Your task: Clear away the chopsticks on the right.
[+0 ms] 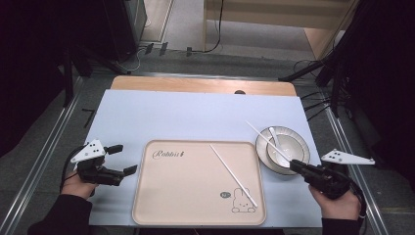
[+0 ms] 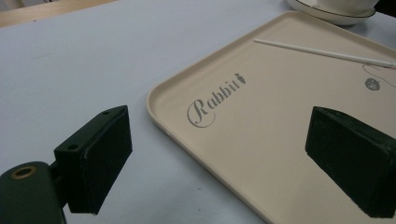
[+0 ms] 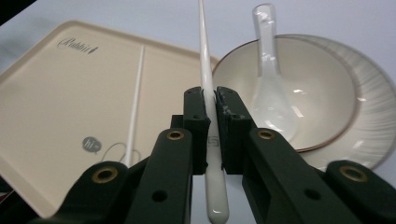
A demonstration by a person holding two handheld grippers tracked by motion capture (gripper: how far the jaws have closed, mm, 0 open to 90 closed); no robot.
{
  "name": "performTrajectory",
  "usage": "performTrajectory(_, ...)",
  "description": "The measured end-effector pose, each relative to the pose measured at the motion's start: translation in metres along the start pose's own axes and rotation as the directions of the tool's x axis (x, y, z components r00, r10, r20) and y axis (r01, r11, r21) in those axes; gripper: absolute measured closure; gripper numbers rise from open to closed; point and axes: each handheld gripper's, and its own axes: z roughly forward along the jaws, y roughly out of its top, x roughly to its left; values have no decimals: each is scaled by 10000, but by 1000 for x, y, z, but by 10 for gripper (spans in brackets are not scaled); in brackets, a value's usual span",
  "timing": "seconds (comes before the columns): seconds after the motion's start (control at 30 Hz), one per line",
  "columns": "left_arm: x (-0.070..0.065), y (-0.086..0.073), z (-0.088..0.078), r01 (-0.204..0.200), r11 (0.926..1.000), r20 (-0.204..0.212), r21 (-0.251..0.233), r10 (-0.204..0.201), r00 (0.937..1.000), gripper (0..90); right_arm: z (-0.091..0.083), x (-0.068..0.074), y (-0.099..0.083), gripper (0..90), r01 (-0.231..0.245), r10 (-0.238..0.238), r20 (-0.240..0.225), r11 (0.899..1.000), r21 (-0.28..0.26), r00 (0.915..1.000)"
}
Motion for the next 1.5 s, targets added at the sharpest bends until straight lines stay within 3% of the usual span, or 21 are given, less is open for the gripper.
performTrajectory(0.17,0,0,0,-32,10000,-11,17,32,10000,78,15,19,-5,844,458,-451,-200,9982,385,9988)
performTrajectory(0.43,-1,0,0,11,10000,-23,1,-11,10000,78,40,30,-16,844,630,-568,-582,9917,1117,9967)
performTrajectory(0.6,0,1,1,8,10000,-10,-10,-8,10000,78,52,33,-24,843,538,-452,-593,9869,1524,9972)
performTrajectory(0.87,0,1,1,-19,10000,30,3,19,10000,78,69,52,-38,838,984,-922,-403,9759,1948,9949)
performTrajectory(1.03,-1,1,1,-17,10000,33,-39,17,10000,78,83,51,-42,836,711,-599,-547,9696,2340,9967)
performTrajectory(1.17,-1,1,1,-39,10000,38,-13,39,10000,78,87,51,-43,836,688,-559,-613,9699,2336,9966)
performTrajectory(1.27,-1,2,1,-52,10000,45,-44,52,10000,78,90,51,-43,835,880,-765,-598,9704,2248,9953)
performTrajectory(1.37,-1,2,1,-55,10000,35,-38,55,10000,78,95,49,-46,832,1136,-1012,-635,9642,2397,9928)
performTrajectory(1.47,-1,2,1,-61,10000,42,-37,61,10000,78,99,49,-48,828,1111,-940,-791,9615,2513,9924)
performTrajectory(1.5,-1,1,1,-51,10000,41,-34,52,10000,78,99,49,-49,806,1371,-1217,-775,9606,2417,9895)
